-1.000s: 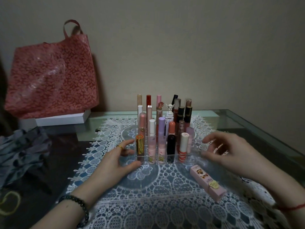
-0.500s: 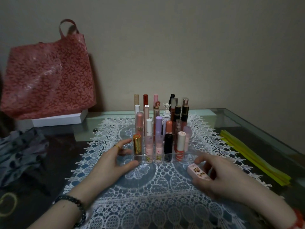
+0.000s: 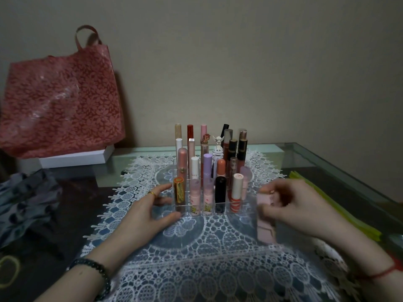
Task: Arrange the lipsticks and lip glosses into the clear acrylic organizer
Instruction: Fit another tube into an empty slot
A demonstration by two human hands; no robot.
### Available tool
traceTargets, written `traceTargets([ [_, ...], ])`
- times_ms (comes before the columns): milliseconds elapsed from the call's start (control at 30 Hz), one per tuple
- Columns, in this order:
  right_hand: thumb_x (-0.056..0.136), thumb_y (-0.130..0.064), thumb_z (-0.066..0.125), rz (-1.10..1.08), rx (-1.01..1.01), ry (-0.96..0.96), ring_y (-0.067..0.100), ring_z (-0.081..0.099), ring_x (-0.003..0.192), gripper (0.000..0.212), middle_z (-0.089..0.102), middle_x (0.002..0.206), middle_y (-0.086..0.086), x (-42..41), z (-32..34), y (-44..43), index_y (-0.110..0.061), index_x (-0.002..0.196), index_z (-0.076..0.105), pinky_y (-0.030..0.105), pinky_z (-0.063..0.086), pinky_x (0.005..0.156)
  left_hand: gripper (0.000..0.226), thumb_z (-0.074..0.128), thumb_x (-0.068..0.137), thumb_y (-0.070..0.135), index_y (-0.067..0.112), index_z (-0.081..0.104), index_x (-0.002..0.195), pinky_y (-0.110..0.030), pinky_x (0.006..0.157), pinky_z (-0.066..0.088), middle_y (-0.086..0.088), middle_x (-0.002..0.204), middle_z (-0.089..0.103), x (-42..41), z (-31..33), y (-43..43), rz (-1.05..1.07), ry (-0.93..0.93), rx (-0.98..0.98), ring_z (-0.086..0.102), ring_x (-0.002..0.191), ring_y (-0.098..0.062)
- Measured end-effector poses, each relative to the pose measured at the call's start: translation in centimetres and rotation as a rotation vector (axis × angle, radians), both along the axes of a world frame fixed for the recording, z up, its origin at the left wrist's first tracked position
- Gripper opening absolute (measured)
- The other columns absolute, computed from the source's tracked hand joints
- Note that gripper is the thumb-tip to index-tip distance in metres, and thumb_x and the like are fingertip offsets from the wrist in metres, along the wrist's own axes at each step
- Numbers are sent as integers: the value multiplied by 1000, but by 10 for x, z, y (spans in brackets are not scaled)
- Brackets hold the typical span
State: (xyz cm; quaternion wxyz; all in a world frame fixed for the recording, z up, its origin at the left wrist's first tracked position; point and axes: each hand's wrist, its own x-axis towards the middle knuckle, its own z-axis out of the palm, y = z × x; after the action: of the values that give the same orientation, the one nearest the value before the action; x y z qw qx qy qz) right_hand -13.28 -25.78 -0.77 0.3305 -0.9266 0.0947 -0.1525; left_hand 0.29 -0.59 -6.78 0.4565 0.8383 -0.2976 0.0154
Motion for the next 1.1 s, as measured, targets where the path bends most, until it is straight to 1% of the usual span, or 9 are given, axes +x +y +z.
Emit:
traceTargets([
  [133,69,-17,73,-27,184,-197,7,60,61,13,67,72,-1,8,20,-11,-21,79,66,22,51,60,59,64,50,59,59,40,104,-6,72,35,24,93,57,-1,0,-1,2,-5,3,52,94,11],
  [233,66,-24,76,-75,152,-328,6,57,51,12,66,62,0,18,28,-17,-20,69,66,22,48,49,59,64,49,61,61,40,102,-9,72,36,25,93,57,-1,0,-1,12,-1,-5,52,94,11],
  [333,63,-32,78,-54,83,-308,6,54,46,17,66,55,-4,27,29,-19,-18,63,67,19,44,43,59,64,49,61,62,39,103,-8,70,36,24,94,57,-2,-1,-1,13,2,-3,52,95,9],
  [467,64,-41,75,7,27,-175,18,51,55,29,64,64,18,33,26,-23,-12,69,70,46,51,58,61,63,50,61,62,37,105,-7,68,37,22,95,57,-2,1,-1,8,0,2,53,95,7],
  [600,65,-41,73,20,-34,-167,22,49,59,39,57,67,27,37,21,-23,-2,71,67,52,49,62,61,63,51,60,61,37,106,-6,69,35,23,96,57,-2,1,0,8,0,5,51,96,9],
  [667,66,-39,74,48,-44,-161,20,47,59,39,56,65,23,38,17,-22,-1,70,65,46,46,57,60,63,51,60,60,38,106,-6,67,36,23,96,57,-2,2,0,8,4,6,51,96,9],
  [800,64,-38,76,56,-66,-177,5,39,51,27,47,57,-1,41,9,-18,-14,64,63,15,33,48,61,63,51,61,60,38,106,-6,68,36,23,95,57,-2,2,0,8,3,12,51,96,10],
  [933,67,-27,76,78,-47,-168,-5,45,47,17,48,55,-9,45,1,-16,-19,66,61,5,35,44,60,63,51,61,62,37,105,-6,66,36,23,95,57,-2,1,0,14,11,12,50,96,11],
  [1100,69,-24,75,70,-42,-174,-7,45,48,14,49,56,-7,47,-4,-17,-20,72,62,5,36,45,60,62,50,62,61,38,104,-6,68,35,24,94,56,0,1,0,23,5,21,51,95,10],
])
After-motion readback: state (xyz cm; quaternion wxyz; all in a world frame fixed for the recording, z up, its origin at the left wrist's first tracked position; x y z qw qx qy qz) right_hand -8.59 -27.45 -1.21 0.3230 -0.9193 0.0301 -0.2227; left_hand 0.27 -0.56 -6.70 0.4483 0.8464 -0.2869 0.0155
